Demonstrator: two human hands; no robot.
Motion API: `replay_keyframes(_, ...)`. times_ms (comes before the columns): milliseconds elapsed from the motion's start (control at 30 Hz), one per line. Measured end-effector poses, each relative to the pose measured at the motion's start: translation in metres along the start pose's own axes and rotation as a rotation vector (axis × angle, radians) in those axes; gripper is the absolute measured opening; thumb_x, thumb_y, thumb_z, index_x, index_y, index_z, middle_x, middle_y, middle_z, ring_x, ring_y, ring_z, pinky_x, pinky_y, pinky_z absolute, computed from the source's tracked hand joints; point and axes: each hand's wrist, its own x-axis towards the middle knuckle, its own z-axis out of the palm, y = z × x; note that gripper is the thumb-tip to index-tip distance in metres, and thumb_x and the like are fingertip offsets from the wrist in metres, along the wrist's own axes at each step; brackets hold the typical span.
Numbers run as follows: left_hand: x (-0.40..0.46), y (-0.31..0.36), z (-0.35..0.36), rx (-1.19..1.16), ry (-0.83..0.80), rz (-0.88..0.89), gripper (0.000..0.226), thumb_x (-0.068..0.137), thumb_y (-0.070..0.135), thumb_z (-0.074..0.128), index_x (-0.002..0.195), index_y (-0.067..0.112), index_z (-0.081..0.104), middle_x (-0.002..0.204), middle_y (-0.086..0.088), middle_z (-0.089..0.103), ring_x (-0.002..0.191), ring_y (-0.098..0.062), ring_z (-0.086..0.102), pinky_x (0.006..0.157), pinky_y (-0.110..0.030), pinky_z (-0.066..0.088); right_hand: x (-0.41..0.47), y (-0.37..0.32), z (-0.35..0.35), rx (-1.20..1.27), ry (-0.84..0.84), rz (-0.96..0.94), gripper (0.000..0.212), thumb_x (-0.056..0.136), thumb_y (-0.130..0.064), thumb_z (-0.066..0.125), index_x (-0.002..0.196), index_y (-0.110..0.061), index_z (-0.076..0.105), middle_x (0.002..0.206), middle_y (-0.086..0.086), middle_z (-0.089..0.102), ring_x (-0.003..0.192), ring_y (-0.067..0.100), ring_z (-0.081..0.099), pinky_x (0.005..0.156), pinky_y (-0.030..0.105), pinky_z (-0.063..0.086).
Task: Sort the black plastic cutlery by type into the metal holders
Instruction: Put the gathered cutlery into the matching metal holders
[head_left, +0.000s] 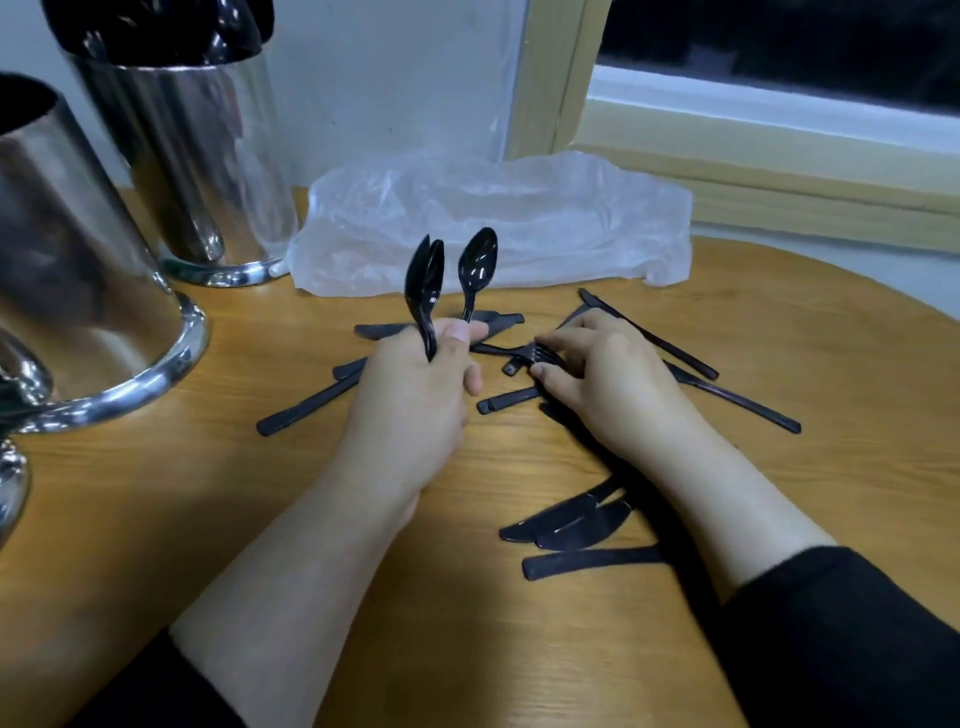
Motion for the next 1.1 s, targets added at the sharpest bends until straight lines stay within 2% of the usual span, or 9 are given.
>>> replay_keyframes(167, 0.002, 0.001, -0.003, 0.019, 0.053, 0.081, 0.026, 0.110, 0.029, 0.043, 0.107, 0.031, 0.069, 0.059, 0.009, 0.047, 0.051, -0.011, 0.040, 0.050, -0.033, 0.034, -0.001, -0.001, 0.006, -0.045, 0.097, -0.065, 0.026, 0.097, -0.028, 0.059, 0.116, -0.018, 0.073, 0.103, -0.001, 0.063, 0.101, 0.023, 0.057, 0.094, 0.047, 0.048)
replay_keyframes(367, 0.003, 0.000, -0.006, 0.082, 0.110, 0.163, 0.026, 0.109, 0.029, 0.046, 0.098, 0.027, 0.069, 0.058, 0.008, 0.049, 0.050, -0.012, 0.044, 0.052, -0.035, 0.039, 0.001, 0.008, -0.001, -0.017, 0.234, -0.051, 0.018, 0.093, -0.019, 0.056, 0.101, -0.019, 0.072, 0.100, 0.001, 0.066, 0.097, 0.028, 0.059, 0.085, 0.046, 0.048)
replay_keyframes(533, 0.005, 0.000, -0.010, 0.182, 0.198, 0.251, 0.031, 0.107, 0.031, 0.049, 0.084, 0.029, 0.070, 0.072, -0.003, 0.064, 0.060, -0.014, 0.058, 0.065, -0.044, 0.053, -0.002, 0.024, -0.047, 0.113, 0.357, -0.070, 0.014, 0.097, -0.012, 0.060, 0.106, -0.015, 0.071, 0.098, -0.003, 0.063, 0.091, 0.012, 0.055, 0.077, 0.016, 0.035)
replay_keyframes(600, 0.005, 0.001, -0.010, 0.195, 0.223, 0.266, 0.029, 0.107, 0.029, 0.050, 0.087, 0.033, 0.070, 0.081, 0.009, 0.071, 0.071, -0.003, 0.065, 0.074, -0.034, 0.057, -0.010, 0.025, -0.060, 0.182, 0.318, -0.104, 0.016, 0.099, -0.013, 0.059, 0.108, -0.018, 0.071, 0.101, -0.005, 0.062, 0.091, 0.003, 0.053, 0.079, 0.006, 0.034)
replay_keyframes(700, 0.003, 0.002, -0.008, 0.299, 0.189, 0.261, 0.025, 0.106, 0.032, 0.051, 0.096, 0.036, 0.074, 0.090, 0.020, 0.074, 0.091, 0.003, 0.068, 0.086, -0.027, 0.054, -0.022, 0.022, -0.067, 0.279, 0.270, -0.141, 0.014, 0.098, -0.016, 0.063, 0.106, -0.022, 0.072, 0.097, -0.010, 0.064, 0.087, -0.003, 0.055, 0.076, 0.004, 0.035)
replay_keyframes(767, -0.001, 0.004, -0.004, 0.315, 0.110, 0.236, 0.025, 0.104, 0.035, 0.050, 0.098, 0.037, 0.074, 0.090, 0.018, 0.076, 0.090, 0.003, 0.070, 0.084, -0.025, 0.054, -0.026, 0.017, -0.066, 0.340, 0.281, -0.164, 0.011, 0.095, -0.018, 0.068, 0.104, -0.022, 0.073, 0.093, -0.011, 0.066, 0.086, -0.003, 0.057, 0.074, 0.005, 0.037)
replay_keyframes(833, -0.007, 0.005, 0.002, 0.270, -0.035, 0.184, 0.024, 0.105, 0.033, 0.048, 0.100, 0.035, 0.071, 0.081, 0.016, 0.076, 0.073, -0.001, 0.070, 0.074, -0.024, 0.056, -0.028, 0.010, -0.064, 0.376, 0.322, -0.191, 0.009, 0.094, -0.018, 0.070, 0.102, -0.019, 0.074, 0.091, -0.007, 0.067, 0.085, 0.002, 0.059, 0.074, 0.008, 0.039)
replay_keyframes(933, -0.014, 0.002, 0.013, 0.252, -0.194, 0.139, 0.029, 0.107, 0.034, 0.045, 0.098, 0.022, 0.070, 0.060, 0.008, 0.057, 0.053, -0.012, 0.050, 0.058, -0.031, 0.046, -0.028, 0.004, -0.057, 0.404, 0.354, -0.183, 0.010, 0.092, -0.019, 0.072, 0.102, -0.020, 0.074, 0.089, -0.009, 0.068, 0.084, 0.007, 0.061, 0.074, 0.012, 0.043)
replay_keyframes(1100, -0.014, -0.002, 0.013, -0.032, -0.179, 0.011, 0.031, 0.107, 0.037, 0.047, 0.102, 0.018, 0.070, 0.063, 0.004, 0.043, 0.051, -0.012, 0.032, 0.048, -0.031, 0.027, -0.044, 0.027, -0.062, 0.419, 0.321, -0.008, 0.026, 0.094, -0.036, 0.069, 0.118, -0.027, 0.068, 0.096, -0.013, 0.066, 0.090, 0.005, 0.062, 0.077, 0.015, 0.046)
